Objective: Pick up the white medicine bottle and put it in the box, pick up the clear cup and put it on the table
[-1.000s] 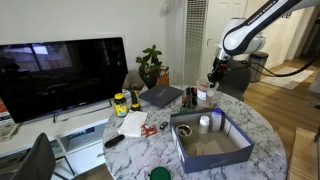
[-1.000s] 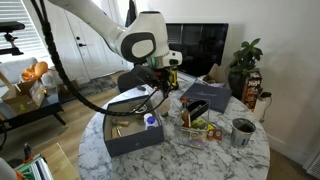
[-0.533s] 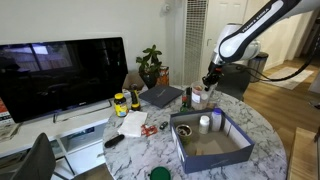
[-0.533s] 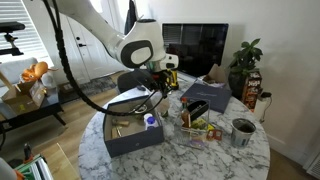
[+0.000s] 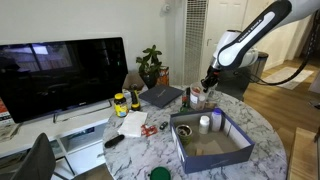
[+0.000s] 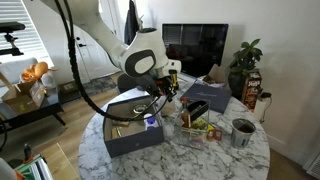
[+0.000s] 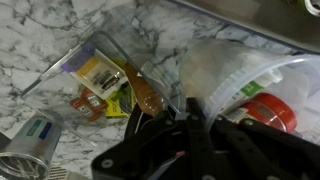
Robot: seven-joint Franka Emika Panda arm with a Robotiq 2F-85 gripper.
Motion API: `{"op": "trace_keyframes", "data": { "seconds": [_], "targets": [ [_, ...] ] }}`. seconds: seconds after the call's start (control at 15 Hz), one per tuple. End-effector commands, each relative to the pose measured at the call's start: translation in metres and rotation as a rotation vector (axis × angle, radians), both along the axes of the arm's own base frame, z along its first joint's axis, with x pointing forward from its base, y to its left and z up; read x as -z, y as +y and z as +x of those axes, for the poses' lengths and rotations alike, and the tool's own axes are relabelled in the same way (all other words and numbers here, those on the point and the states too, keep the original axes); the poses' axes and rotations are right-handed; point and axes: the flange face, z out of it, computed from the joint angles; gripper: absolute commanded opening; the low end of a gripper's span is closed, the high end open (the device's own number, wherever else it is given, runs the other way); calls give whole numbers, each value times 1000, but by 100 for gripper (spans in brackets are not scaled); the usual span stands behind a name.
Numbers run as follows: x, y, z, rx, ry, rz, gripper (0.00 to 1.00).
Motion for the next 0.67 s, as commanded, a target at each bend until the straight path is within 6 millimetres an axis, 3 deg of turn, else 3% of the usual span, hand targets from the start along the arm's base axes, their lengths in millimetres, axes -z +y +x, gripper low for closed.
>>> {"op": "trace_keyframes", "data": {
  "seconds": [0.0, 0.4, 0.47, 0.6],
  "targets": [
    [13, -6, 3, 37, 3, -15, 1],
    [34, -14, 7, 89, 47, -6, 1],
    [37, -15, 7, 101, 60, -2, 28],
    [43, -16, 9, 121, 72, -4, 35]
  ]
}}
